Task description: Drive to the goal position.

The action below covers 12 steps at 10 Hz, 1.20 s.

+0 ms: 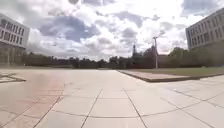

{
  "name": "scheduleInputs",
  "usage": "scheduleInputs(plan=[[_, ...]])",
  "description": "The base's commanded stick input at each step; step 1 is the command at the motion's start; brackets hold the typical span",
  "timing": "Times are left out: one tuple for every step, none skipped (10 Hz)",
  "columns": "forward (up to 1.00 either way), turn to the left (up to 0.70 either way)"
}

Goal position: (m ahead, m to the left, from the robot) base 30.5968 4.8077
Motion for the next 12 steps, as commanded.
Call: scheduleInputs(plan=[[1.0, 0.0], [1.0, 0.0], [1.0, 0.0], [1.0, 0.0], [1.0, 0.0], [1.0, 0.0], [1.0, 0.0], [1.0, 0.0], [1.0, 0.0], [1.0, 0.0], [1.0, 0.0], [1.0, 0.0]])
